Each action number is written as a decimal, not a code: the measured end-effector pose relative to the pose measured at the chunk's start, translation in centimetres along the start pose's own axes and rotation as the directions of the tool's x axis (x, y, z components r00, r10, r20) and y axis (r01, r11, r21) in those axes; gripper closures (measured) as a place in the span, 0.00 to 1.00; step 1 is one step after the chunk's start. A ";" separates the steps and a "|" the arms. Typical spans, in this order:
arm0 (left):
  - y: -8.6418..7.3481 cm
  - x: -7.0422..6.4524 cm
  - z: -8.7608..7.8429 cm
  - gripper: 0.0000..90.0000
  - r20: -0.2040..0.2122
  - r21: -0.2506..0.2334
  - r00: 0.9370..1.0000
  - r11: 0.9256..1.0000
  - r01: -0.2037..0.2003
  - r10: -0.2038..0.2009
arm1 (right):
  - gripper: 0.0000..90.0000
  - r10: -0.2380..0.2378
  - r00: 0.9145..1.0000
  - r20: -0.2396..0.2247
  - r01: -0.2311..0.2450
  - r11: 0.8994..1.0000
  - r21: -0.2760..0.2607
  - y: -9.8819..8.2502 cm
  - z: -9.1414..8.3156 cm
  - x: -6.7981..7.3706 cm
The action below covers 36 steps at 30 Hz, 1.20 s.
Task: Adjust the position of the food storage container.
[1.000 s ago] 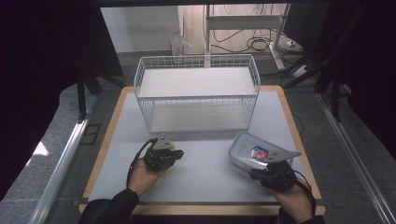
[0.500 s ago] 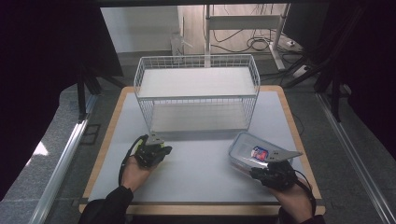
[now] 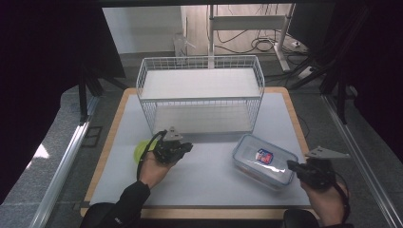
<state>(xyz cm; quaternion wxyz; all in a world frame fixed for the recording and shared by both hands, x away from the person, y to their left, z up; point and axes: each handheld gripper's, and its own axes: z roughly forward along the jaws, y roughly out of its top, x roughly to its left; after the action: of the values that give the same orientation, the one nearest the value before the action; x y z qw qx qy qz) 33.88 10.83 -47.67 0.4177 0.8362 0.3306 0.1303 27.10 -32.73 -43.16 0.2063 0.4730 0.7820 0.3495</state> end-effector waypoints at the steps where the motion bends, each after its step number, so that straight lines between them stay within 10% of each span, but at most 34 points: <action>1: 0.3 -0.1 0.5 0.94 0.013 -0.005 1.000 1.000 -0.004 0.005 | 1.00 0.011 0.999 0.034 -0.012 1.000 0.009 -0.2 0.0 -0.7; 5: 0.8 -0.6 1.8 0.92 0.044 -0.004 0.999 1.000 -0.008 0.009 | 1.00 0.069 0.991 0.110 -0.077 0.995 0.067 -1.5 1.1 -2.8; 12: 0.6 -0.6 2.8 0.93 0.064 0.010 0.998 1.000 0.004 -0.005 | 1.00 0.100 0.989 0.111 -0.117 0.982 0.151 -2.3 3.7 -3.6; 36: 0.3 -0.1 5.2 0.91 -0.076 0.093 0.995 0.993 0.073 -0.066 | 1.00 0.017 0.997 -0.073 -0.004 0.985 0.174 3.2 11.8 0.2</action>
<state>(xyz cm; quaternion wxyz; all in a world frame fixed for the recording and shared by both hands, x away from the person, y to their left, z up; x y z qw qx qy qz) 36.55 7.44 -50.64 0.3691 0.8378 0.3806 0.1301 36.60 -27.42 -48.73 0.1332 0.4801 0.8141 0.2982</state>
